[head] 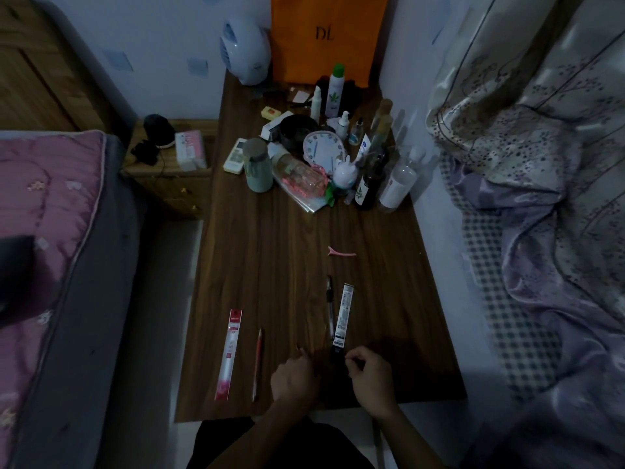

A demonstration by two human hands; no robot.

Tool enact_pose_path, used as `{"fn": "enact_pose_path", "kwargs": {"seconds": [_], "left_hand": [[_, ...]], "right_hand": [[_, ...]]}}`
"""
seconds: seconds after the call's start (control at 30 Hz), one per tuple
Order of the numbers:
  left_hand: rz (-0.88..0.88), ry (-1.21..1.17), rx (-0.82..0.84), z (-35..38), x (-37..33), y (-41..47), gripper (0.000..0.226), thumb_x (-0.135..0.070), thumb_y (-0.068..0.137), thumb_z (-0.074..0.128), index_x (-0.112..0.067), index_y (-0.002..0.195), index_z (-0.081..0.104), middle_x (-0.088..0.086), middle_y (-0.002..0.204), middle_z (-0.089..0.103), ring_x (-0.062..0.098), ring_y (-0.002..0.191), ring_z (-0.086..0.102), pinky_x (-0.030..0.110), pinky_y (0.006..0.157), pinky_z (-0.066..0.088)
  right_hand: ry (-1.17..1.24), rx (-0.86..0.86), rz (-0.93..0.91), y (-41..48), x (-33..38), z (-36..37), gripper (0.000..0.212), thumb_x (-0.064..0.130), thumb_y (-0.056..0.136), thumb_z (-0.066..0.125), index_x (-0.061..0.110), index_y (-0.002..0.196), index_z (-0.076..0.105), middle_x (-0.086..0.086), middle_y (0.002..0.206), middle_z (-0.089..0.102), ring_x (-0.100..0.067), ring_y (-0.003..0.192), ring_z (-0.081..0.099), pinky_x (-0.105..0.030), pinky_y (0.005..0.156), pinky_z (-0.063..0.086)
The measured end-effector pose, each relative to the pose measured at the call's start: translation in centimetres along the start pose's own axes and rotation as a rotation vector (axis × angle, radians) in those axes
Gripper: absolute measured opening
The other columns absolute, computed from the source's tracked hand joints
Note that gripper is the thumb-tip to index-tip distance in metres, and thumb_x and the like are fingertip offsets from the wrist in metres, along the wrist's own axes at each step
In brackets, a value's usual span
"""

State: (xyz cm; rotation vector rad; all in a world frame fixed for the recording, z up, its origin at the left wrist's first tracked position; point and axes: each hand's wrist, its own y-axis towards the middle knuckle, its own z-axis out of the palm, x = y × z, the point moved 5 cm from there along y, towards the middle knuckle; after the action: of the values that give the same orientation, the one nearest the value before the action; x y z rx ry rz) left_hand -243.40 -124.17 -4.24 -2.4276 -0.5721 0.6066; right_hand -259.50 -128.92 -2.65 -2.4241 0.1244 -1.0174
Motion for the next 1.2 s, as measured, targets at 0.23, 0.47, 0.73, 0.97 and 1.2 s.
{"fn": "enact_pose_path", "kwargs": {"seconds": [0.23,0.47,0.73,0.97,1.2], "left_hand": [[0.046,0.040,0.024,0.3,-0.9,0.4,0.041,-0.023,0.098,0.043,-0.005,0.135,0.048,0.008,0.112,0.071,0.025,0.101,0.069,0.038,0.087,0.057],[0.055,-0.148,0.094,-0.3,-0.3,-0.5,0.057,-0.040,0.087,0.047,-0.006,0.132,0.047,0.009,0.104,0.073,0.026,0.095,0.070,0.041,0.085,0.057],[0.169,-0.525,-0.032,-4.9,0.5,-2.9,0.022,-0.033,0.097,0.041,-0.023,0.090,0.060,-0.001,0.081,0.071,0.011,0.072,0.068,0.031,0.066,0.054],[0.306,-0.738,-0.074,-9.3,0.8,-7.1,0.033,-0.028,0.101,0.041,-0.013,0.089,0.067,0.000,0.083,0.070,0.008,0.078,0.065,0.032,0.074,0.051],[0.254,-0.744,-0.131,-12.0,1.8,-8.8,0.025,-0.024,0.101,0.045,-0.015,0.090,0.066,0.002,0.086,0.069,0.006,0.081,0.065,0.027,0.075,0.052]], "right_hand": [[0.065,-0.008,0.011,-0.3,0.1,-0.2,0.025,0.004,0.091,0.066,0.027,0.083,0.066,0.008,0.086,0.070,-0.005,0.083,0.065,-0.018,0.072,0.047],[0.252,-0.075,0.114,-0.1,0.0,-1.3,0.022,0.008,0.091,0.067,0.029,0.083,0.068,0.007,0.090,0.070,-0.011,0.089,0.064,-0.020,0.071,0.045],[0.623,-0.131,0.211,0.7,2.6,-2.5,0.018,0.010,0.094,0.063,0.024,0.087,0.072,-0.007,0.092,0.076,-0.021,0.081,0.070,-0.038,0.072,0.057],[0.888,-0.030,0.178,0.3,7.1,-3.8,0.022,0.006,0.089,0.067,0.025,0.088,0.078,-0.005,0.102,0.074,-0.025,0.096,0.071,-0.042,0.082,0.061],[0.800,0.036,0.019,-0.6,11.1,-4.8,0.027,0.004,0.094,0.061,0.022,0.088,0.080,-0.003,0.094,0.076,-0.017,0.083,0.071,-0.026,0.068,0.057]]}}
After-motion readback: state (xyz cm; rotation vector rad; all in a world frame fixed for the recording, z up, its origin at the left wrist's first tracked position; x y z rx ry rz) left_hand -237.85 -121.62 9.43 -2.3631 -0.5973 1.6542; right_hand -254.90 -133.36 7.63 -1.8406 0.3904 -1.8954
